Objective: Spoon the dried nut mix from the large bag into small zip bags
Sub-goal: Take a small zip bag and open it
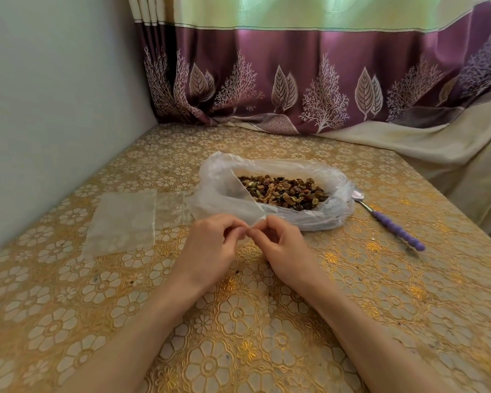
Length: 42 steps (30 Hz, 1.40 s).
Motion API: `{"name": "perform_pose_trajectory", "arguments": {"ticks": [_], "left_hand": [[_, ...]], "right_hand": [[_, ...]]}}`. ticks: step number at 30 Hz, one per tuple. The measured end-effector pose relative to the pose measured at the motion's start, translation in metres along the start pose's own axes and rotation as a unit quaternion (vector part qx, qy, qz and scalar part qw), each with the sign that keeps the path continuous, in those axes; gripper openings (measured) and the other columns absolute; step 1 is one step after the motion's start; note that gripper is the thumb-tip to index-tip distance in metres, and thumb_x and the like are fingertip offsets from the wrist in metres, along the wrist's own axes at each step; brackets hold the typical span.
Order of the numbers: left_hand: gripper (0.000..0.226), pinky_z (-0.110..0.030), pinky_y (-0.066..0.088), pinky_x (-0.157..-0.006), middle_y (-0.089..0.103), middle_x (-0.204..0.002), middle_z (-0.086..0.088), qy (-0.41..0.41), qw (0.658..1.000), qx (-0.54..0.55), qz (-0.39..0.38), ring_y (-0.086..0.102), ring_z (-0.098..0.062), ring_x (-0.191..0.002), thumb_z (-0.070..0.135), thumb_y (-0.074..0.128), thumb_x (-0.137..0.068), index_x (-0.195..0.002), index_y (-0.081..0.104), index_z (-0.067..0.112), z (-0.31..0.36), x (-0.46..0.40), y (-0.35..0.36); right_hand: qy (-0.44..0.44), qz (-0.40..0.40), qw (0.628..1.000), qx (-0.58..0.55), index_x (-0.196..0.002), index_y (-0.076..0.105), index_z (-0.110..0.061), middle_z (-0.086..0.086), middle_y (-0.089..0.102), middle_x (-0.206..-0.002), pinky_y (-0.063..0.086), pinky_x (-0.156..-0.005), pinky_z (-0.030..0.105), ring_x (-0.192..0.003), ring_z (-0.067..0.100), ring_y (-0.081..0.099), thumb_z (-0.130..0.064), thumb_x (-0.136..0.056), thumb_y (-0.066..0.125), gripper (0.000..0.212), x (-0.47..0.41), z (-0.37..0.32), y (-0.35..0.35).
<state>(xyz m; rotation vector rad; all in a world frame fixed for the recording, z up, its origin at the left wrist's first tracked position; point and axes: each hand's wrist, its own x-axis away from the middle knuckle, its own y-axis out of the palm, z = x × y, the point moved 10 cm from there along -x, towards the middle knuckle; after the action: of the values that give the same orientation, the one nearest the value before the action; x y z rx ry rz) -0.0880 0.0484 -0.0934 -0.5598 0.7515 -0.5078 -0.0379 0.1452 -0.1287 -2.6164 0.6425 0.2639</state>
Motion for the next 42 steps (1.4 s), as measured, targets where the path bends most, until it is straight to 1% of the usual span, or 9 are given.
{"name": "perform_pose_trajectory", "arguments": {"ticks": [12,19,21,23,28,31,34,38,42], "left_hand": [[0.013,-0.010,0.046,-0.063,0.062,-0.074,0.013,-0.059,0.996,0.013,0.062,0.058,0.003,-0.068,0.010,0.057,-0.091,-0.089,0.067,0.017,-0.014,0.000,-0.014],[0.018,-0.012,0.042,-0.080,0.063,-0.093,0.000,0.102,0.985,-0.109,0.089,0.054,-0.003,-0.076,0.001,0.063,-0.085,-0.102,0.066,0.005,0.029,0.006,-0.019],[0.019,-0.006,0.040,-0.079,0.060,-0.093,0.003,0.107,0.987,-0.102,0.068,0.052,-0.001,-0.074,0.002,0.063,-0.085,-0.103,0.065,0.007,0.033,0.007,-0.012],[0.018,-0.003,0.041,-0.075,0.056,-0.092,0.007,0.102,0.990,-0.078,0.060,0.051,-0.001,-0.073,0.004,0.062,-0.087,-0.104,0.065,0.009,0.036,0.009,-0.008],[0.022,-0.015,0.047,-0.068,0.055,-0.092,0.000,0.102,0.989,-0.077,0.081,0.051,-0.005,-0.065,-0.001,0.058,-0.086,-0.104,0.067,0.009,0.033,0.006,-0.018],[0.023,-0.011,0.048,-0.067,0.053,-0.092,-0.003,0.120,0.983,-0.110,0.085,0.051,-0.007,-0.068,-0.002,0.062,-0.082,-0.103,0.068,0.007,0.034,0.005,-0.025],[0.019,-0.013,0.047,-0.063,0.054,-0.088,-0.002,0.165,0.975,-0.134,0.071,0.050,-0.008,-0.070,0.003,0.063,-0.081,-0.099,0.070,0.007,0.046,0.009,-0.021],[0.027,-0.016,0.037,-0.079,0.056,-0.090,-0.002,0.229,0.963,-0.103,0.095,0.043,-0.008,-0.088,0.025,0.056,-0.084,-0.105,0.067,0.012,0.060,0.012,-0.030],[0.071,-0.040,0.025,-0.109,0.046,-0.134,-0.004,0.220,0.964,-0.142,0.047,0.033,-0.018,-0.128,0.059,0.055,-0.076,-0.132,0.045,0.017,0.043,0.004,-0.036]], "right_hand": [[-0.104,0.015,0.980,0.167,-0.080,0.057,-0.014,-0.017,0.046,-0.074,0.036,-0.063,0.011,-0.066,-0.004,0.044,-0.006,-0.090,0.055,0.013,0.006,-0.023,0.010],[0.054,0.134,0.989,0.024,-0.076,0.053,-0.012,-0.002,0.050,-0.067,0.036,-0.055,0.016,-0.059,0.009,0.042,-0.015,-0.091,0.052,0.016,0.003,0.006,-0.028],[0.110,0.119,0.984,-0.077,-0.086,0.054,-0.008,0.003,0.053,-0.075,0.039,-0.062,0.030,-0.066,0.015,0.047,-0.023,-0.093,0.052,0.016,0.003,0.018,-0.024],[0.109,0.084,0.986,-0.093,-0.090,0.054,-0.009,0.004,0.055,-0.079,0.042,-0.062,0.030,-0.067,0.014,0.052,-0.030,-0.092,0.056,0.021,0.002,0.016,-0.015],[0.038,0.130,0.990,0.040,-0.080,0.050,-0.022,0.001,0.061,-0.071,0.047,-0.055,0.024,-0.061,0.015,0.060,-0.015,-0.092,0.057,0.016,0.002,0.001,-0.028],[-0.020,0.160,0.976,0.143,-0.096,0.056,-0.019,-0.005,0.060,-0.067,0.047,-0.052,0.026,-0.058,0.015,0.060,-0.009,-0.094,0.053,0.010,0.003,-0.011,-0.037],[-0.047,0.184,0.962,0.194,-0.120,0.060,-0.016,-0.007,0.062,-0.084,0.038,-0.055,0.012,-0.063,0.009,0.055,-0.002,-0.094,0.049,0.032,0.005,-0.018,-0.045],[-0.002,0.149,0.988,0.044,-0.110,0.067,-0.017,-0.008,0.067,-0.079,0.043,-0.052,0.017,-0.050,-0.002,0.048,0.001,-0.092,0.048,0.031,0.003,-0.005,-0.046],[0.099,0.075,0.979,-0.161,-0.085,0.068,-0.010,-0.007,0.064,-0.060,0.042,-0.045,0.014,-0.047,0.003,0.052,-0.004,-0.092,0.054,0.017,0.002,0.013,-0.041]]}}
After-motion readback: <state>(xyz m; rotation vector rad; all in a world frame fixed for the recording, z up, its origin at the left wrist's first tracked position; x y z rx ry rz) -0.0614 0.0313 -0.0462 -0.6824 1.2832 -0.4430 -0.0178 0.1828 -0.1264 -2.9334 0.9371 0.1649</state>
